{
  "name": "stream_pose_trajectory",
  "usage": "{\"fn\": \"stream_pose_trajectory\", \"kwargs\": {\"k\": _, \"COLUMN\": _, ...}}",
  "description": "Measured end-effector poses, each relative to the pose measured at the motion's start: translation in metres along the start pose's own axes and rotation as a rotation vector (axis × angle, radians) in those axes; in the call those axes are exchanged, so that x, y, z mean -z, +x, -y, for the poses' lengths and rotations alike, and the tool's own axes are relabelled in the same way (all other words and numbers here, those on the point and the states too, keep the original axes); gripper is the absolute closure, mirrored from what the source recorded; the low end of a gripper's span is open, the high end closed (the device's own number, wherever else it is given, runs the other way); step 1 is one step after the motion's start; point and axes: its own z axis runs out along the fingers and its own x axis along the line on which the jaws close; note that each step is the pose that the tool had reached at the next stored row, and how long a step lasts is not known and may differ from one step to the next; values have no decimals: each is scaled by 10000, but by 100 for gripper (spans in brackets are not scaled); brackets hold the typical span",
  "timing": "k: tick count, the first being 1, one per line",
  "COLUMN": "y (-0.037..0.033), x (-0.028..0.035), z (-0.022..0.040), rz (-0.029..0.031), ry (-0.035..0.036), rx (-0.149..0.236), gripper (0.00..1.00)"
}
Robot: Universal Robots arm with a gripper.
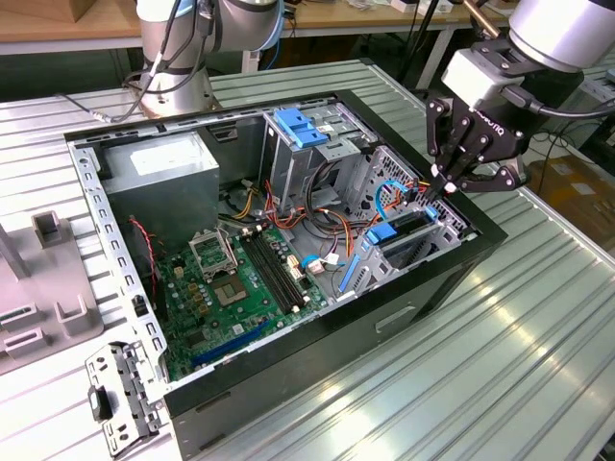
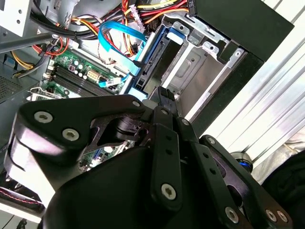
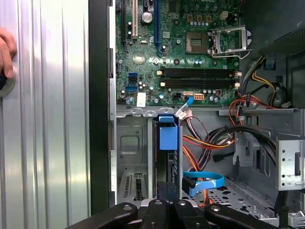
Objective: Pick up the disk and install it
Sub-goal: 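Insert the disk into the insertion slot, then insert the first disk wire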
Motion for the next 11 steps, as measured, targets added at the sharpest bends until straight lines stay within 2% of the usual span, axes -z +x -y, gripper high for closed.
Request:
{"fn": "stream_pose_trajectory", "kwargs": {"k": 8, "y": 0, "x": 0, "z": 1, "rz": -1, "ry": 0, "rx": 6, "gripper": 89}}
{"fn": "stream_pose_trajectory", "kwargs": {"k": 11, "y": 0, "x": 0, "z": 1, "rz": 0, "ry": -9, "rx": 119, "gripper": 89}}
